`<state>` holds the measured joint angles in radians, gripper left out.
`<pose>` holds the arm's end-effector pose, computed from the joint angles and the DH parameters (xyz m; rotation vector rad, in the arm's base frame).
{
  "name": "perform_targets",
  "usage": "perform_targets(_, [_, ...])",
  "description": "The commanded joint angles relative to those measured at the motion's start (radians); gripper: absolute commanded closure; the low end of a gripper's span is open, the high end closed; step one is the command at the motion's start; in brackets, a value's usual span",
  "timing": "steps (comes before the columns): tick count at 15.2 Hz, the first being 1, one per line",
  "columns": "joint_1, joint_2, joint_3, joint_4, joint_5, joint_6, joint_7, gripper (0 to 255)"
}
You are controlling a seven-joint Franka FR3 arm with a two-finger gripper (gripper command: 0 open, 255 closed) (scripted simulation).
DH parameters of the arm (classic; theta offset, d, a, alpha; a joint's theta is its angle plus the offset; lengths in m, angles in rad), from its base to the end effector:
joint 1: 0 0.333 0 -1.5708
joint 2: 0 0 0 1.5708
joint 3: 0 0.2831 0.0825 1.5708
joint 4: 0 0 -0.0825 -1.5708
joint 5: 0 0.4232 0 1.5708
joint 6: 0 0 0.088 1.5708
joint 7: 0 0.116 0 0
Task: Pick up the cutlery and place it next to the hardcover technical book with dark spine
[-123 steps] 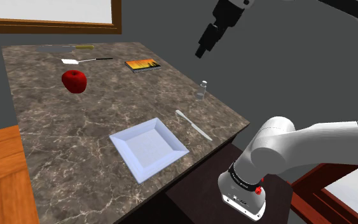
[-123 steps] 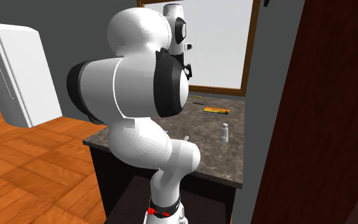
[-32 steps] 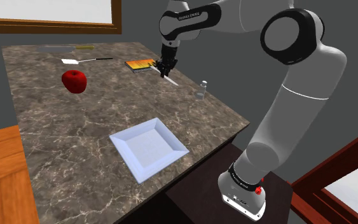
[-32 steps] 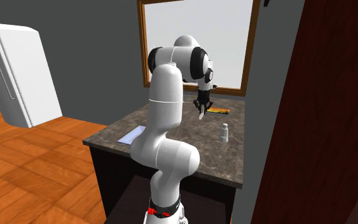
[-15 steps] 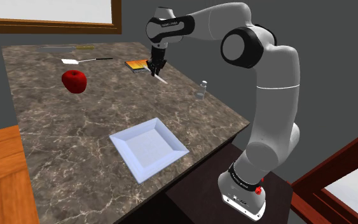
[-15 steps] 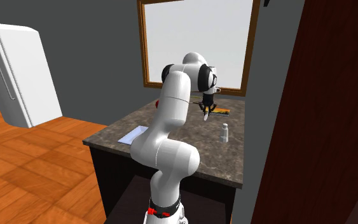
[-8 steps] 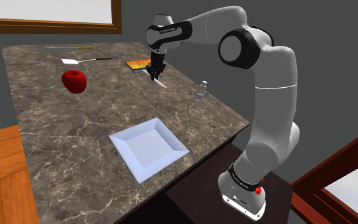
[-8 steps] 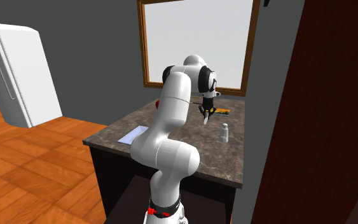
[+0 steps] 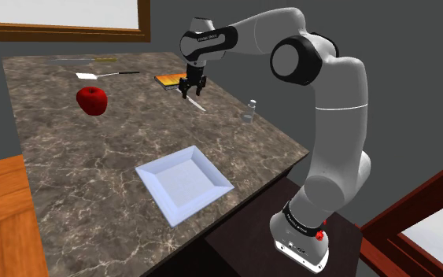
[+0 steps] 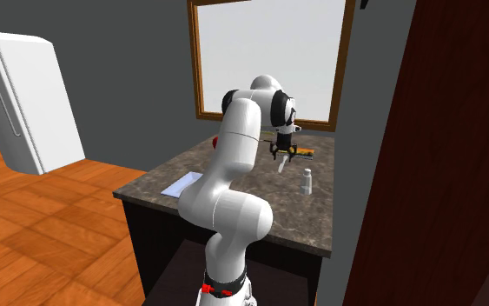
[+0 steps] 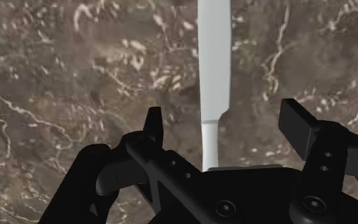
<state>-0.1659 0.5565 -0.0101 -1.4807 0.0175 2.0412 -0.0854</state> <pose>0.7123 -0.1246 0.2976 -3.1282 0.1518 -0.0084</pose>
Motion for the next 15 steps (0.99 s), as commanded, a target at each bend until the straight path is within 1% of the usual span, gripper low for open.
perform_targets(1, [0.000,0.000,0.000,0.000,0.000,0.000,0.000,0])
perform_targets(3, [0.000,0.000,0.000,0.000,0.000,0.000,0.000,0])
perform_targets(7, [-0.001,-0.038,-0.001,0.070,-0.001,-0.107,0.001,0])
perform_targets(15, [-0.001,-0.038,-0.001,0.070,-0.001,-0.107,0.001,0])
